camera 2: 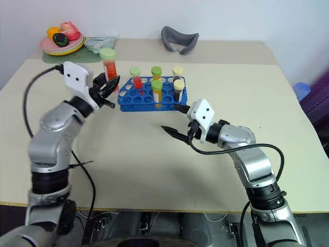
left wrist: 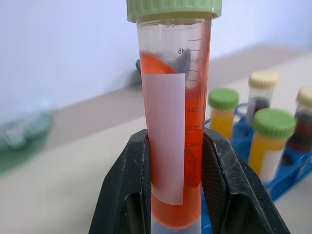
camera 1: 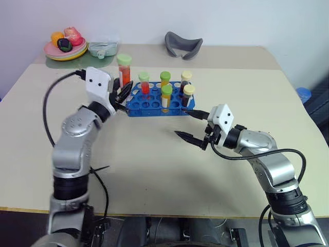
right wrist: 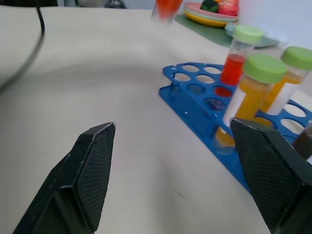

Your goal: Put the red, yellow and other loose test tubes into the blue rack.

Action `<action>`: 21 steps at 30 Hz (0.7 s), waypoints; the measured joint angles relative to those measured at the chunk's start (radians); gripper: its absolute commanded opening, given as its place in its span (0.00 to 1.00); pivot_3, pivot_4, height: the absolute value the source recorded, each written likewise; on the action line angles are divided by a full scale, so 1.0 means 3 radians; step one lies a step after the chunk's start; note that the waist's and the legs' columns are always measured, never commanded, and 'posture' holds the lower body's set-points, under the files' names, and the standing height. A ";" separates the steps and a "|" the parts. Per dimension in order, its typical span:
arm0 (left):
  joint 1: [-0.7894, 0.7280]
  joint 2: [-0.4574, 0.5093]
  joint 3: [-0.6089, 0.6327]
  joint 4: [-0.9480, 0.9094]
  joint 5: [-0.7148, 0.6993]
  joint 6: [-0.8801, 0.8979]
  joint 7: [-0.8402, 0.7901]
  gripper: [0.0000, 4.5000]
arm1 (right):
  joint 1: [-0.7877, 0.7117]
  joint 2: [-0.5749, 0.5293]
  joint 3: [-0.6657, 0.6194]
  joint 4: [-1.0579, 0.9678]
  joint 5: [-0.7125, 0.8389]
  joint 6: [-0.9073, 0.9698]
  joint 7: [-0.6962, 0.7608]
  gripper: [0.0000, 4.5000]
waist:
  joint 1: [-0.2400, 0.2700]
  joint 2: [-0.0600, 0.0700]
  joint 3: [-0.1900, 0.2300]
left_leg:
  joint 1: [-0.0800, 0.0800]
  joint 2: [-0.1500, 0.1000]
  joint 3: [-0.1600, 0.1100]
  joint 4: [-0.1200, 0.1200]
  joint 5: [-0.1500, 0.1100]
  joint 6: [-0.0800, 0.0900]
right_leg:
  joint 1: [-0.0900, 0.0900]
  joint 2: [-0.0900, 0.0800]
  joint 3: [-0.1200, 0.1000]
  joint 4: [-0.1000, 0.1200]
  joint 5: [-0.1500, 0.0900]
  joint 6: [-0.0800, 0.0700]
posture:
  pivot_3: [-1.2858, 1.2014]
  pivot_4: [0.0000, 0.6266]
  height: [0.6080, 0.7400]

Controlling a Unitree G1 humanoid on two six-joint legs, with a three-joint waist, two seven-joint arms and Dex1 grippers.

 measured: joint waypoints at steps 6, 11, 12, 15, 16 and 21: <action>0.0010 -0.0214 -0.0226 0.0541 0.0376 -0.0886 0.0272 0.17 | 0.0045 -0.0008 -0.0109 -0.0004 0.0089 0.0107 -0.0047 0.85 | 0.0002 0.0001 0.0000 | 0.0001 -0.0001 0.0001 -0.0001 -0.0001 0.0001 | 0.0000 0.0001 -0.0001 -0.0001 0.0000 0.0000 | 0.52 0.24 0.96; 0.0022 -0.0267 -0.0475 0.0999 0.0613 -0.1347 0.0309 0.17 | 0.0111 -0.0039 -0.0116 -0.0012 0.0087 0.0130 -0.0084 0.85 | -0.0003 0.0001 0.0000 | 0.0001 0.0000 0.0001 -0.0002 -0.0001 0.0001 | -0.0001 0.0003 -0.0001 -0.0001 0.0000 0.0000 | 0.52 0.24 0.96; 0.0013 -0.0304 -0.0480 0.1085 0.0620 -0.1427 0.0321 0.17 | 0.0120 -0.0040 -0.0127 -0.0021 0.0087 0.0142 -0.0097 0.85 | -0.0002 0.0001 0.0000 | 0.0001 0.0000 0.0001 -0.0002 -0.0001 0.0001 | -0.0001 0.0003 -0.0002 -0.0001 0.0000 0.0000 | 0.52 0.24 0.96; -0.0034 -0.0440 -0.0503 0.1406 0.0625 -0.1645 0.0341 0.17 | 0.0123 -0.0039 -0.0137 -0.0061 0.0088 0.0169 -0.0125 0.85 | 0.0001 0.0001 0.0000 | 0.0001 -0.0001 0.0001 -0.0002 -0.0001 0.0001 | 0.0000 0.0003 -0.0005 -0.0001 0.0000 0.0000 | 0.52 0.24 0.96; -0.0044 -0.0467 -0.0521 0.1494 0.0637 -0.1693 0.0347 0.17 | 0.0123 -0.0039 -0.0137 -0.0072 0.0088 0.0174 -0.0139 0.85 | -0.0001 0.0001 0.0000 | 0.0001 -0.0001 0.0001 -0.0002 -0.0001 0.0001 | 0.0000 0.0003 -0.0005 -0.0002 0.0000 0.0000 | 0.52 0.24 0.96; -0.0073 -0.0541 -0.0546 0.1713 0.0639 -0.1912 0.0348 0.17 | 0.0123 -0.0035 -0.0179 -0.0102 0.0096 0.0219 -0.0214 0.85 | -0.0001 0.0001 0.0000 | 0.0001 0.0000 0.0001 -0.0002 -0.0001 0.0001 | -0.0001 0.0004 -0.0005 -0.0002 0.0000 0.0000 | 0.52 0.24 0.96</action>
